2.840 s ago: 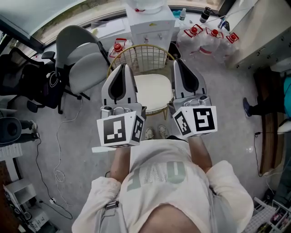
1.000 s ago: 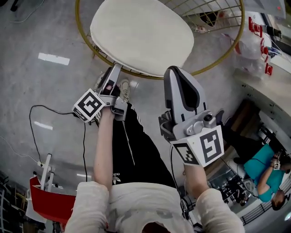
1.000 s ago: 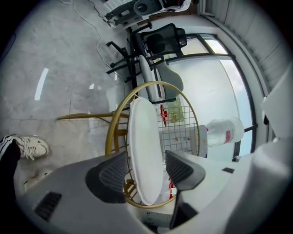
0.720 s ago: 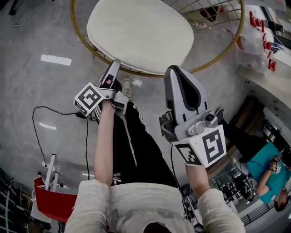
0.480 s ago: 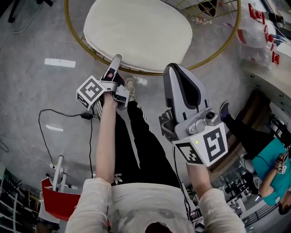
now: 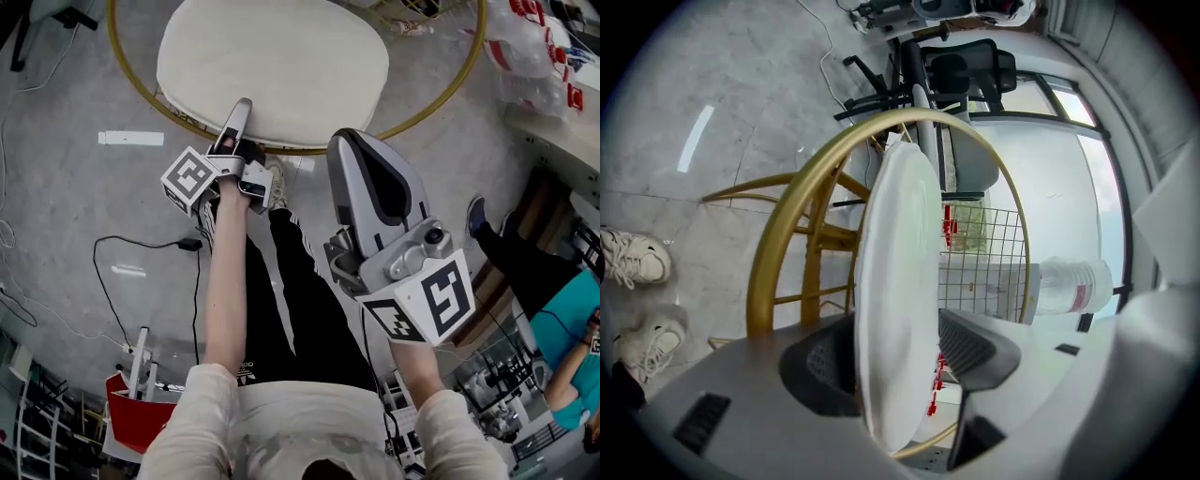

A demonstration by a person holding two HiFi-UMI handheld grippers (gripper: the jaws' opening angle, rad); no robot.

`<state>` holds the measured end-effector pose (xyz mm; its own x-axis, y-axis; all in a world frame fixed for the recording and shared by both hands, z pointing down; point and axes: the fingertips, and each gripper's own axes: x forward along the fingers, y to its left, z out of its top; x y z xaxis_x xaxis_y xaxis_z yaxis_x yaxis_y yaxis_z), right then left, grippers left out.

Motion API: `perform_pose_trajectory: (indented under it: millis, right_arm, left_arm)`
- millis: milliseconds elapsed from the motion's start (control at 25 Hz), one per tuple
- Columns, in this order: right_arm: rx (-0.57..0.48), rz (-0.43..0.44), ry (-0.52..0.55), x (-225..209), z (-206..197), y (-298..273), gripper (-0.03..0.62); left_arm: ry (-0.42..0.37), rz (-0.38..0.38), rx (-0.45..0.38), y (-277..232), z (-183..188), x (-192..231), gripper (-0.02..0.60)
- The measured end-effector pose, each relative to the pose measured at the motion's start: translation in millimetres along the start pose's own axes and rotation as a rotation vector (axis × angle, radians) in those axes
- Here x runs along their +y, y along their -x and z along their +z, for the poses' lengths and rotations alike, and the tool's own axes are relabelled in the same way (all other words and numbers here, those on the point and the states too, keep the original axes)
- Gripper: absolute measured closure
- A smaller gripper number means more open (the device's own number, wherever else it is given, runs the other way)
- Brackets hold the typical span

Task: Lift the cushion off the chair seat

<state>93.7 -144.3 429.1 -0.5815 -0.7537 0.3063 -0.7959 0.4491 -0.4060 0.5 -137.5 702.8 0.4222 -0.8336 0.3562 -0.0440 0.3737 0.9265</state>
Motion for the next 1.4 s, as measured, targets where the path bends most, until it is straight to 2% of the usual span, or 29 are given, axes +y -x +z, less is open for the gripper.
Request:
perform_pose_trajectory:
  millis: [440, 480, 560, 640, 1000, 1200, 1400]
  right_arm:
    - [-0.032, -0.009, -0.058, -10, 7, -6, 0.577]
    - [-0.037, -0.009, -0.063, -11, 9, -8, 0.577]
    - [-0.045, -0.008, -0.066, -12, 12, -10, 0.577]
    - [-0.044, -0.009, -0.066, -11, 13, -11, 0.577]
    - [-0.053, -0.077, -0.115, -22, 9, -7, 0.577]
    - [-0.052, -0.093, -0.100, -25, 14, -4, 0.577]
    - [-0.065, -0.112, -0.097, -16, 28, -6, 0.577]
  left_arm:
    - [-0.036, -0.029, -0.001, -20, 7, -12, 0.338]
    - [-0.041, -0.025, -0.001, -20, 7, -12, 0.365]
    - [-0.054, -0.013, -0.003, -20, 7, -10, 0.482]
    - [-0.064, -0.013, -0.003, -19, 8, -10, 0.499]
    - [-0.055, -0.055, -0.003, -17, 9, -19, 0.520]
    - [-0.056, -0.097, -0.002, -16, 7, -31, 0.528]
    - [-0.041, -0.156, 0.000, -14, 6, -61, 0.535]
